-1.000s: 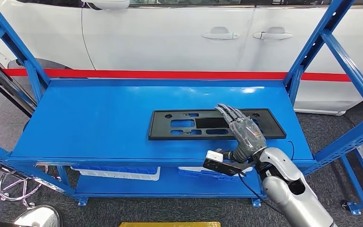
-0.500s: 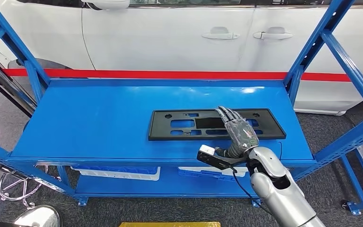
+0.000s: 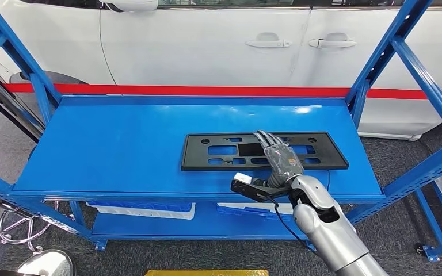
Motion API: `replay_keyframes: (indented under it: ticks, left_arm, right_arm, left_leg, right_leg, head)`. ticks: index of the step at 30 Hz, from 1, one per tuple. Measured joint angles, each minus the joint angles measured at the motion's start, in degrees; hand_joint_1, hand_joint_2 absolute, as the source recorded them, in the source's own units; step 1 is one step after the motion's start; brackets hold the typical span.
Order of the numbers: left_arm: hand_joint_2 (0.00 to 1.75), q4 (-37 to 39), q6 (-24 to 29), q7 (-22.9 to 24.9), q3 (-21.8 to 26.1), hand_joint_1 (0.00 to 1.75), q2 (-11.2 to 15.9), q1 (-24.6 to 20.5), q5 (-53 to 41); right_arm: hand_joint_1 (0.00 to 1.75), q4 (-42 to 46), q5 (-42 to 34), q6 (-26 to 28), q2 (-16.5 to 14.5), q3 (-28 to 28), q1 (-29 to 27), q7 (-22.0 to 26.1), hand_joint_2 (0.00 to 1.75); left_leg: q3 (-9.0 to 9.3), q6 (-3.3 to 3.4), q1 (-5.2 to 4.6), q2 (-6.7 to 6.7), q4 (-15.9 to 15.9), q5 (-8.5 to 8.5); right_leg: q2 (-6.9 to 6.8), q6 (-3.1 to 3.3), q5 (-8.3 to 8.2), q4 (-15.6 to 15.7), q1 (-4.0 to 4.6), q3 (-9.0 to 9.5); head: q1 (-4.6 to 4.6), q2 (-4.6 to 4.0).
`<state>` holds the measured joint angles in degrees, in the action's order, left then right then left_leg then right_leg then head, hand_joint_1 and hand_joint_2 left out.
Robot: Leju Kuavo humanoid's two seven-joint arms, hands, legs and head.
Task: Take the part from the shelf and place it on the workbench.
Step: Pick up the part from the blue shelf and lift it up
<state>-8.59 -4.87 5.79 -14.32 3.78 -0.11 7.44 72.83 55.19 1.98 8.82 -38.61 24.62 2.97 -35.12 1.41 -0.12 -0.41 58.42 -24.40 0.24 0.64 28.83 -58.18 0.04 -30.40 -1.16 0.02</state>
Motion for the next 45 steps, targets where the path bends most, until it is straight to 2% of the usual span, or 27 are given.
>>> replay_keyframes:
  ticks: [13,17,21,40,45]
  left_arm:
    - [0.0,0.0,0.0,-0.4,-0.5,0.0,0.0,0.0,-0.4]
    - [0.0,0.0,0.0,-0.4,-0.5,0.0,0.0,0.0,-0.3]
    - [0.0,0.0,0.0,-0.3,-0.5,0.0,0.0,0.0,-0.2]
    - [0.0,0.0,0.0,-0.4,-0.5,0.0,0.0,0.0,0.3]
    - [0.0,0.0,0.0,-0.4,-0.5,0.0,0.0,0.0,0.3]
  right_arm:
    - [0.02,-2.4,0.1,0.0,-1.0,-0.8,0.5,0.0,1.75]
    - [1.28,-2.9,0.1,0.0,-1.0,-0.9,0.5,0.0,1.75]
    - [1.62,-3.3,0.1,0.0,-1.0,-1.0,0.5,0.0,1.75]
    - [1.52,-3.8,0.3,0.0,-1.0,-1.0,1.0,0.0,1.75]
    - [1.69,-3.8,0.3,0.0,-1.0,-1.0,1.0,0.0,1.75]
  left_leg:
    - [0.0,0.0,0.0,0.0,0.0,0.0]
    - [0.0,0.0,0.0,0.0,0.0,0.0]
    - [0.0,0.0,0.0,0.0,0.0,0.0]
    - [0.09,0.0,0.0,0.04,0.0,-0.01]
    - [0.13,0.0,0.0,0.05,0.0,0.0]
  right_leg:
    - [0.0,0.0,0.0,0.0,0.0,-0.01]
    - [0.0,0.0,0.0,0.0,0.0,-0.01]
    - [0.0,0.0,0.0,0.0,0.0,-0.01]
    - [0.06,0.01,0.0,0.0,0.0,0.0]
    - [0.06,0.01,0.0,0.0,0.0,0.03]
  head:
    - [0.0,0.0]
    - [0.0,0.0]
    - [0.0,0.0]
    - [0.0,0.0]
    - [0.0,0.0]
